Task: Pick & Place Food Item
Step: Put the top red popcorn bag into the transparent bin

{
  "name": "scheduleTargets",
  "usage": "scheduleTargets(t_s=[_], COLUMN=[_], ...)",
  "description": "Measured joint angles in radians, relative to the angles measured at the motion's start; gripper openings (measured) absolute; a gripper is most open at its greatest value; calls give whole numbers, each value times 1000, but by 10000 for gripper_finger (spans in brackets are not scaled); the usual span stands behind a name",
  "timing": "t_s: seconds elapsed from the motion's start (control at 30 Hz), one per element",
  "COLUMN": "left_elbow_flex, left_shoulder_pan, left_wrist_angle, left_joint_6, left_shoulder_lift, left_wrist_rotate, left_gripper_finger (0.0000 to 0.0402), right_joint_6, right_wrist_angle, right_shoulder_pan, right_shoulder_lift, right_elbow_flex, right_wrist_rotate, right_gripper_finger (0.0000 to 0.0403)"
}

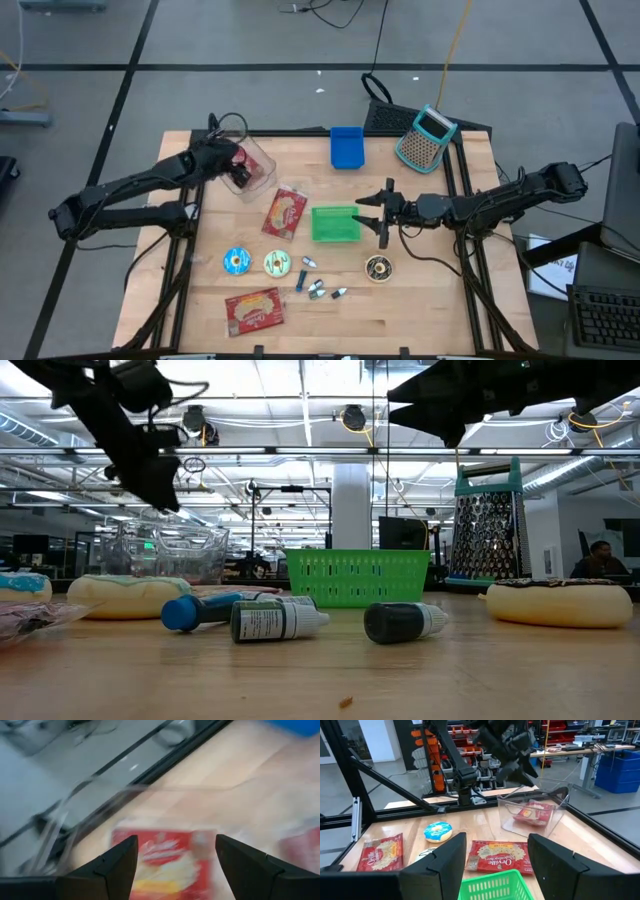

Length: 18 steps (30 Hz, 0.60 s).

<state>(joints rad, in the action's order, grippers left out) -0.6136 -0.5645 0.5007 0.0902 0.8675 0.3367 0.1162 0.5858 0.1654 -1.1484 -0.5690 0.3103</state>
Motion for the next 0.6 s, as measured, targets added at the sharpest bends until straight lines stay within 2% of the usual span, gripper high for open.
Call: scheduleTargets(t_s=[0.17, 0.3, 0.4, 0.6], left_elbow_flex=[0, 0, 0, 0], left_shoulder_pan=[39, 113, 199, 426], left_wrist_angle=[-96, -168, -217, -219], left_joint_6=[1, -2, 2, -13], left_shoulder_lift=[-73, -96, -97, -71], left_wrist_rotate=[-251, -440, -478, -444], left_gripper_finger=[257, 248, 242, 240], right_joint_6=[0, -1, -1, -1], right_wrist_angle=[1, 1, 1, 1], right_shoulder_pan=[0, 0, 0, 0], right_shoulder_lift=[0, 0, 0, 0], right_elbow_flex=[0, 0, 0, 0], right_wrist_rotate=[0, 0, 0, 1], right_gripper_finger=[201, 201, 201, 200])
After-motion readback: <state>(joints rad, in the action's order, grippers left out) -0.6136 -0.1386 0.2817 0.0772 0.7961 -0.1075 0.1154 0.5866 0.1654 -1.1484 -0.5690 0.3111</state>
